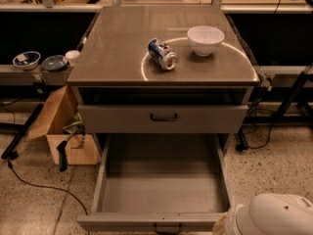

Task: Close middle drawer

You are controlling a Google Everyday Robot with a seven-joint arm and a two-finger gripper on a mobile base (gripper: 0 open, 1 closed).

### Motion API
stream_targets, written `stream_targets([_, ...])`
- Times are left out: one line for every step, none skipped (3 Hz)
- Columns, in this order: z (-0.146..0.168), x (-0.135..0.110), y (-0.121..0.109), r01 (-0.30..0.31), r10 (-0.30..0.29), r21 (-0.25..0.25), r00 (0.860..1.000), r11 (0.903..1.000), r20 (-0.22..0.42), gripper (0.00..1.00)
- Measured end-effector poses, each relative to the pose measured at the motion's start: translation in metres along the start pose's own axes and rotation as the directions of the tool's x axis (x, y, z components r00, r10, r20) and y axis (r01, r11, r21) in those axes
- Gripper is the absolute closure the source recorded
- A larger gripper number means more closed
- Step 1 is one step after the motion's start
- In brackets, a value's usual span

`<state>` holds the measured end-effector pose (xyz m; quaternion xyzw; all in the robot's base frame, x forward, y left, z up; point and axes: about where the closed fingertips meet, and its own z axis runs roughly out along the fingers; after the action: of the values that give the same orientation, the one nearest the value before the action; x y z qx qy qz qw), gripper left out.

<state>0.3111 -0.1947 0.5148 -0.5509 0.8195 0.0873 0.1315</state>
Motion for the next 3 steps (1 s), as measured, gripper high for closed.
stream_targets([0.0474, 0.0156, 0.0133, -0.081, 0.081, -0.053, 0.997, 0.9953, 0.003, 1.0])
stream_targets([0.0474, 0.0156, 0.0133, -0.081, 0.081, -0.053, 0.997, 0.9953, 0.003, 1.0])
stream_targets([0.0464, 0.0216, 0.0045, -0.135, 0.136, -0.03, 0.991, 0.9904, 0.021, 1.0])
